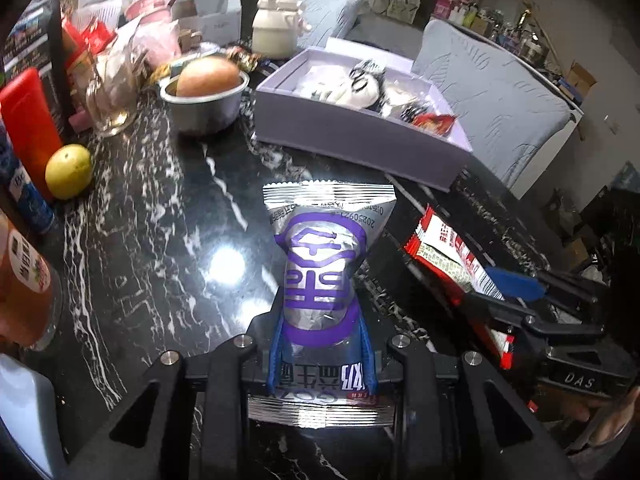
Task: Organize soft objects
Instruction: 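Carry the silver bag with the left gripper into the gift box while the right carries the red packet there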
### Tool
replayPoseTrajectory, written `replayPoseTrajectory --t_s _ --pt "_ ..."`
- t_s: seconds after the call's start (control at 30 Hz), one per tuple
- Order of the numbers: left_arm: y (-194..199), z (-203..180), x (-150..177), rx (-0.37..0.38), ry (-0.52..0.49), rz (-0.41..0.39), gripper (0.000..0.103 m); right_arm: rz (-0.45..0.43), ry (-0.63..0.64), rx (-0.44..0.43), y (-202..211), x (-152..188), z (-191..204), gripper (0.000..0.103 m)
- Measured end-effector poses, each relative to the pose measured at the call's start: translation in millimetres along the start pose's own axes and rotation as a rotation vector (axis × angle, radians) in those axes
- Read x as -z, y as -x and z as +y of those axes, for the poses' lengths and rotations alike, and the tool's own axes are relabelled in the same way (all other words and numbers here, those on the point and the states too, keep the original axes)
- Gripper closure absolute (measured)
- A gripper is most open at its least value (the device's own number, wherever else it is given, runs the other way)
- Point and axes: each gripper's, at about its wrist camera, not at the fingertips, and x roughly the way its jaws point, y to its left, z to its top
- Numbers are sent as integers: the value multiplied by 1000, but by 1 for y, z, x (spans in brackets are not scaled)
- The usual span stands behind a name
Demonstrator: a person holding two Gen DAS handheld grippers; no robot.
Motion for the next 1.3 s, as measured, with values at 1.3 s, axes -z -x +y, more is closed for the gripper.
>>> replayPoseTrajectory --t_s 1.3 --pt "70 -78 -119 110 -237 -359 73 -421 -56 81 126 -76 -15 59"
